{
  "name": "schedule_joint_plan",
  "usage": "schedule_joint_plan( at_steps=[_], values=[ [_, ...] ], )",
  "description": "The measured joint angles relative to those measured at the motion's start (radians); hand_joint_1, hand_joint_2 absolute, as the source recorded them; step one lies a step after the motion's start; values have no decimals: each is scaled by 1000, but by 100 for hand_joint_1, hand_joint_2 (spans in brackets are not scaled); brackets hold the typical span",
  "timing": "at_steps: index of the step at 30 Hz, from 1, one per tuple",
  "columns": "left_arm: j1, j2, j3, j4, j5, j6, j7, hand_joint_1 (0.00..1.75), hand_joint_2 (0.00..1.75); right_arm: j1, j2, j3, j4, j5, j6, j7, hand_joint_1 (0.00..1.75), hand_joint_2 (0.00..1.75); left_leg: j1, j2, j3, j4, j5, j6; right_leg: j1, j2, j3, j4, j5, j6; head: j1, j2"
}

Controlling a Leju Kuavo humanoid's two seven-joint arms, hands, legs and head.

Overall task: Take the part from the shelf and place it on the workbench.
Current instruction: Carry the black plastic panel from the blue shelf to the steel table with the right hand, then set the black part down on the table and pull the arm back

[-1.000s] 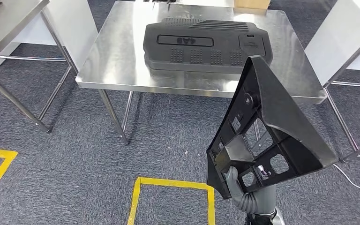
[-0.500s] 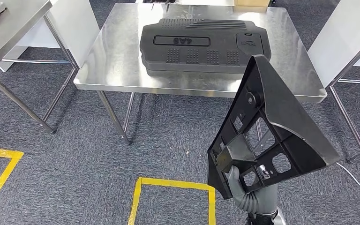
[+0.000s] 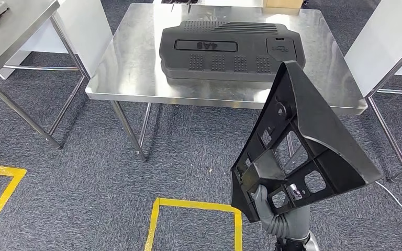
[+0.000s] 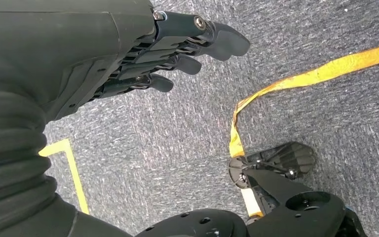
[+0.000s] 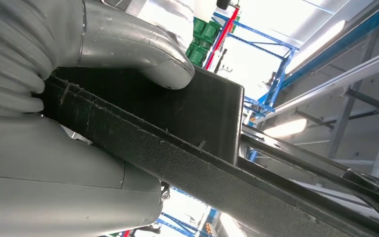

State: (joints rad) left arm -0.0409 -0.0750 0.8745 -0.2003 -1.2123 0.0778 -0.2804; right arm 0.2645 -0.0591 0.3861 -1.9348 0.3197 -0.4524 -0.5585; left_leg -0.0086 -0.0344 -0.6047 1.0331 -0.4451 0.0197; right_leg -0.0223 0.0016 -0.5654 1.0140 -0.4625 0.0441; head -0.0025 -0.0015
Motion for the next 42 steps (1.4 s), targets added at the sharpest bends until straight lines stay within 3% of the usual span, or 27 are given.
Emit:
schedule_joint_plan(
  at_steps=[4, 7, 10, 12, 13, 14, 16, 18, 20, 22, 24, 26, 27, 28, 29, 31, 32, 34, 37, 39, 42],
  values=[
    [0, 1, 1, 0, 0, 0, 0, 0, 175, 0, 0, 0, 0, 0, 0, 0, 166, 175, -5, 0, -2, 3, -4, 9, -4, 0, 1, -3, 1, 5, 0, 0],
    [0, 0, 1, 0, 0, 0, 1, 0, 175, 0, 1, 0, -2, 0, 1, 0, 166, 175, 3, 2, 11, -17, 4, 22, -1, 0, -5, 11, -10, 12, 1, 0],
    [-1, -1, 1, 0, 0, -1, 2, 0, 175, -1, 2, 0, -3, 0, 2, 0, 166, 175, 13, 5, 18, -29, 10, 29, -2, 0, -87, 170, -80, 6, 7, 0],
    [-1, -1, 2, 0, 0, -1, 2, 0, 175, 1, 2, 0, -3, 0, 2, 0, 166, 175, 14, 6, 16, -29, 9, 28, -6, 0, -138, 261, -104, 12, 7, 0],
    [0, -1, 2, 0, 0, -1, 2, 0, 175, 2, 1, 0, -3, 0, 2, 0, 166, 175, 15, 5, 17, -28, 8, 26, -8, 0, -138, 256, -95, 22, 7, 0],
    [0, -1, 2, 0, 0, -2, 2, 0, 175, 2, 1, -1, -3, 0, 2, 0, 166, 175, 17, 4, 17, -28, 7, 23, -11, -1, -117, 211, -73, 33, 7, 0],
    [0, 0, 2, 0, 0, -2, 3, 0, 175, 2, 1, -1, -3, 0, 2, 0, 166, 175, 17, 1, 20, -25, 2, 10, -16, 0, -46, 70, -20, 51, 9, 0],
    [0, 2, 2, -1, 0, -2, 3, 0, 175, 1, 2, -1, -3, 0, 3, 0, 166, 175, 14, -1, 22, -22, -3, -5, -16, 3, -4, -4, 3, 40, 7, 0],
    [0, 3, 2, -1, 0, -2, 3, 0, 175, 2, 3, -2, -3, 0, 3, 0, 166, 175, 16, -1, 23, -23, -4, -17, -10, 5, -1, -6, 6, 15, 4, 0],
    [0, 2, 2, -1, 0, -2, 3, 0, 175, 2, 3, -2, -4, 0, 3, 0, 166, 175, 22, 6, 17, -4, -17, -27, -12, 5, 2, -7, 6, -1, 3, 0],
    [0, 2, 2, -1, 0, -2, 3, 0, 175, 2, 4, -2, -5, 1, 4, 0, 166, 175, 25, 18, -22, 87, -65, -32, -14, 1, 10, -9, 3, -18, 0, 0],
    [0, 2, 2, -1, 0, -2, 3, 0, 175, 2, 4, -2, -5, 0, 4, 0, 166, 175, 26, 24, -91, 223, -121, -33, -8, -3, 16, -9, -2, -31, 0, 0],
    [1, 2, 2, -1, 0, -2, 3, 0, 175, 2, 4, -2, -5, 0, 4, 0, 166, 175, 27, 25, -117, 266, -128, -34, -5, -3, 19, -9, -5, -34, 0, 0],
    [1, 2, 2, -1, 0, -2, 3, 0, 175, 2, 4, -2, -5, 1, 4, 0, 166, 175, 28, 25, -125, 272, -116, -34, -4, -3, 24, -8, -8, -35, 0, 0],
    [1, 2, 2, -1, 0, -2, 3, 0, 175, 2, 4, -3, -5, 1, 5, 0, 166, 175, 29, 26, -113, 239, -86, -33, -3, -3, 30, -8, -13, -34, 0, 0],
    [1, 2, 2, 0, -1, -2, 3, 0, 175, 2, 4, -3, -5, 1, 6, 0, 166, 175, 30, 30, -53, 112, -19, -33, -2, -2, 42, -7, -24, -26, -1, 0],
    [0, 2, 2, 0, -1, -2, 3, 0, 175, 2, 4, -3, -5, 2, 6, 0, 166, 175, 29, 32, -26, 59, -2, -32, 1, -2, 45, -6, -31, -20, -2, 0],
    [-2, 1, 2, 0, -2, -2, 3, 0, 175, 2, 4, -2, -5, 2, 7, 1, 166, 175, 24, 31, -5, 16, -4, -27, 5, -3, 44, -8, -39, -9, -2, 0],
    [-2, 1, 2, 0, -2, -2, 3, 0, 175, 1, 4, -2, -5, 4, 7, 2, 166, 175, 21, 26, -5, 9, -7, -9, 1, -5, 42, -3, -47, 3, -1, 0],
    [-2, 0, 2, 0, -2, -3, 3, 0, 175, 1, 4, -2, -5, 6, 8, 2, 166, 175, 22, 25, -1, 5, -9, 4, 2, -4, 1, 74, -79, 1, 2, 0],
    [-3, 0, 2, 0, -2, -3, 3, 0, 175, 1, 4, -2, -5, 6, 10, 3, 166, 175, 17, 24, 5, 5, -19, 18, 3, -3, -119, 265, -132, -6, 3, 0]
  ],
)
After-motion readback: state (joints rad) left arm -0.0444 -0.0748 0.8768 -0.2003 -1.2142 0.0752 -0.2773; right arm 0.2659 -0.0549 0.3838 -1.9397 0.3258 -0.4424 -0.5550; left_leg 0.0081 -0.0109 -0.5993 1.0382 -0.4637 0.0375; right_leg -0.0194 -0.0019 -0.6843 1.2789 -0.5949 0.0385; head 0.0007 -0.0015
